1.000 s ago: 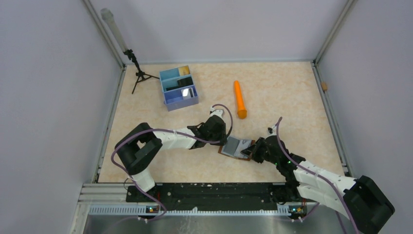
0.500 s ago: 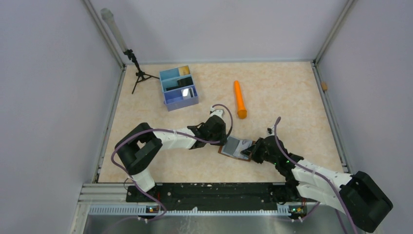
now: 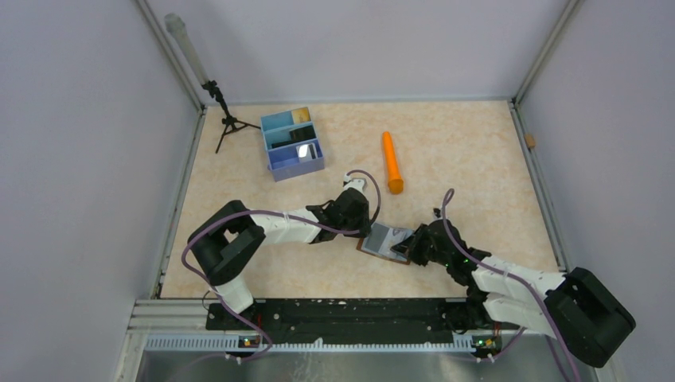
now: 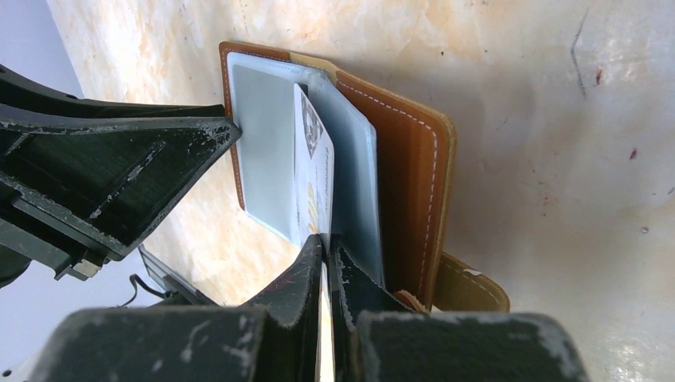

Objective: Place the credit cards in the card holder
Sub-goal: Insert the credit card into the card holder.

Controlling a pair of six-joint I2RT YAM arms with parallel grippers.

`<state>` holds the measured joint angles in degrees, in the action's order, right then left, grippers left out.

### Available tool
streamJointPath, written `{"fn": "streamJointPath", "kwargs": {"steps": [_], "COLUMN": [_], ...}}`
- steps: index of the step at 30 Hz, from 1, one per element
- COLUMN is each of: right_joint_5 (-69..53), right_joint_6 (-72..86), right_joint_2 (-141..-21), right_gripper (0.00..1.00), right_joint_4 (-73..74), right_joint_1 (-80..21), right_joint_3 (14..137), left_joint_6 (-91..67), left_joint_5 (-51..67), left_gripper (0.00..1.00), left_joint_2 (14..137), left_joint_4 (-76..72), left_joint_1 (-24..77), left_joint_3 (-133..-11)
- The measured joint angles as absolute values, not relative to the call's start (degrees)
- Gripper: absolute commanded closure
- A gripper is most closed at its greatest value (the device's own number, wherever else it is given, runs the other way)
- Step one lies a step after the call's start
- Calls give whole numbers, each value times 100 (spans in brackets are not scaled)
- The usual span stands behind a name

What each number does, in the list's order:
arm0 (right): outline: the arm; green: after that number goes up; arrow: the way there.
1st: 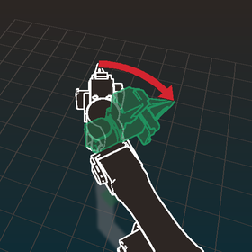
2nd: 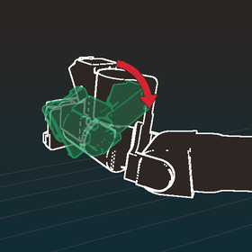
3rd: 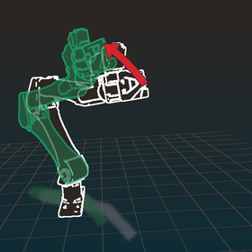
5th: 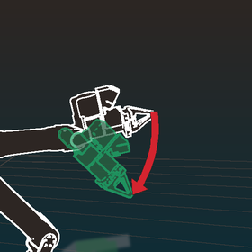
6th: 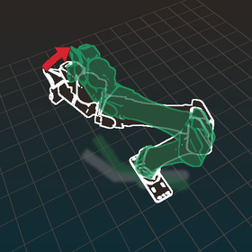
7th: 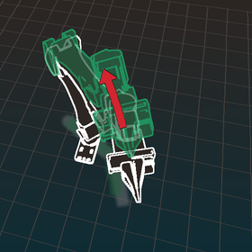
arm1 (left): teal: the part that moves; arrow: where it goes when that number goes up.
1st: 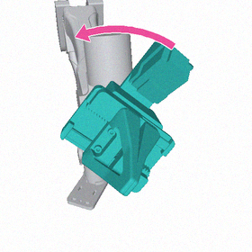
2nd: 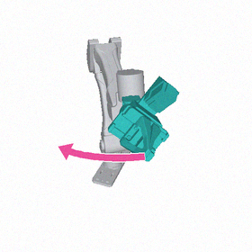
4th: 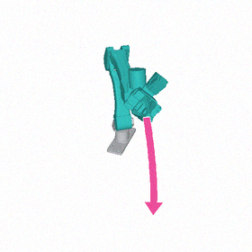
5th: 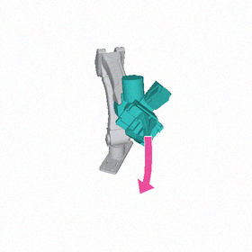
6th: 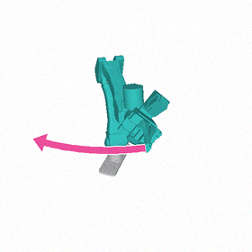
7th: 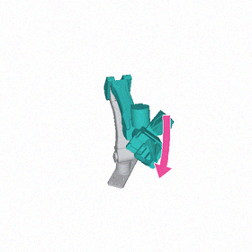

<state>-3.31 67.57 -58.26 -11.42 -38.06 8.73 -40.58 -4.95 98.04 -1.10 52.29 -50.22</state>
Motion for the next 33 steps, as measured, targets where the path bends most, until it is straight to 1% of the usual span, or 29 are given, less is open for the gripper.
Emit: {"fn": "streamJointPath", "kwargs": {"steps": [9, 19, 21, 25, 28, 30, 33], "right_joint_5": [-412, -405, -401, -390, -307, -224, -32], "right_joint_6": [6768, 6873, 6788, 6486, 6261, 6088, 5854], "right_joint_2": [-6160, -6211, -6331, -6534, -6573, -6565, -6488], "right_gripper": [100, 100, 94, 76, 66, 62, 60], "right_joint_4": [-1286, -1203, -1094, -777, -412, -148, 222], "right_joint_1": [-3798, -3795, -3795, -3795, -3795, -3795, -3795], "right_joint_3": [980, 1020, 1181, 1542, 1712, 1890, 2058], "left_joint_6": [-4053, -4051, -4051, -4060, -4132, -4219, -4320], "left_joint_5": [-499, -510, -504, -506, -462, -377, -336], "left_gripper": [68, 68, 68, 68, 68, 68, 68], "left_joint_2": [9804, 9804, 9802, 9773, 9686, 9588, 9483], "left_joint_4": [-110, -113, -113, -104, -113, -119, -130], "left_joint_1": [5238, 5240, 5240, 5238, 5238, 5247, 5253], "left_joint_3": [-5022, -5022, -5022, -5004, -4890, -4766, -4635]}}
